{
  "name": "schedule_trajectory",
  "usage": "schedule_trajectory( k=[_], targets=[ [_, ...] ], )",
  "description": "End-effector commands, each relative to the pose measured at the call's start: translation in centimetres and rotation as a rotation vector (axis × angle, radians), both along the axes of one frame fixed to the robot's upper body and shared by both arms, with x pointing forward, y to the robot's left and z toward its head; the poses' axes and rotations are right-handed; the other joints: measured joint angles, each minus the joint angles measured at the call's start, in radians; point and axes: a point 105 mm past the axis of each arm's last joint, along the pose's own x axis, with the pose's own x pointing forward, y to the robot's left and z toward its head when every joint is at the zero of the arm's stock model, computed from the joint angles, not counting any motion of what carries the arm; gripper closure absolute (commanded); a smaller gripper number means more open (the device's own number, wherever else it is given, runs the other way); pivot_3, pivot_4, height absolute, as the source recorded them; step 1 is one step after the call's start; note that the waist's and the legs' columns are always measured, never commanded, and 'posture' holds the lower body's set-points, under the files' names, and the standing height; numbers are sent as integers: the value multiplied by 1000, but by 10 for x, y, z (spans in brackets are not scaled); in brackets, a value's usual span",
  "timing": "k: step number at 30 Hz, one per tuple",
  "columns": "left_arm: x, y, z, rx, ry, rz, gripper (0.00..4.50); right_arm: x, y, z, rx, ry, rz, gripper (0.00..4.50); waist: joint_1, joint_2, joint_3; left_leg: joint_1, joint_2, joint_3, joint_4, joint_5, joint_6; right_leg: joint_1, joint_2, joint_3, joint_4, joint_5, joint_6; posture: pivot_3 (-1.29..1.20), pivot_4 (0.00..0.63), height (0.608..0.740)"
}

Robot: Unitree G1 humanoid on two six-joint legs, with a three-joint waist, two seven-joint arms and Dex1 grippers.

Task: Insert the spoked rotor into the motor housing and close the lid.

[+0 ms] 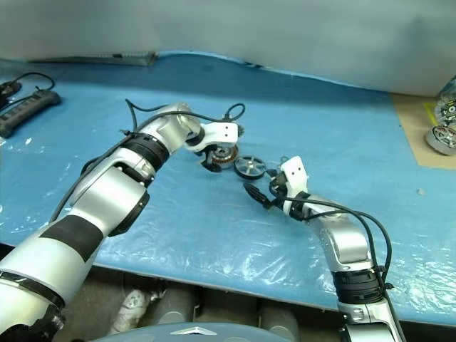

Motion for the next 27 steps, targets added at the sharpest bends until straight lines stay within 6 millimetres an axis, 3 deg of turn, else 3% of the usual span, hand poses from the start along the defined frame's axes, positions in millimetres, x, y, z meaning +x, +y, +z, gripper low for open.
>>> schedule_trajectory(
  k=[1, 12, 22, 25, 27],
  targets=[
    [4, -9, 14, 6, -60, -21, 0, -1, 1, 12, 15, -40, 12, 31, 0, 0, 0, 0, 0, 0, 0, 0, 0, 0, 0, 0, 0, 0, 0, 0, 150, 740],
    [8, -11, 8, 8, -103, 2, 0, -2, 2, 10, 14, -35, 8, 31, 0, 0, 0, 0, 0, 0, 0, 1, 2, 0, -2, 0, 0, 0, 0, 0, 150, 740],
    [-1, -13, 0, 29, -27, -47, 0, 0, -1, 9, -4, -33, 2, 31, 2, 0, 1, 0, 1, 0, -1, 1, 2, 0, -2, 0, 0, 0, 0, 0, 150, 740],
    [-2, -13, -3, 28, -19, -44, 587, 0, -1, 9, -7, -34, 1, 0, 2, 0, 1, 0, 1, 0, -1, 1, 2, 0, -2, 0, -1, 0, 0, 0, 150, 740],
    [-3, -13, -6, 26, -13, -39, 1273, 1, -1, 9, -9, -35, -1, 0, 2, 0, 1, 0, 1, 0, -1, 1, 2, 0, -2, 0, -1, 0, 0, 0, 150, 740]
  ],
)
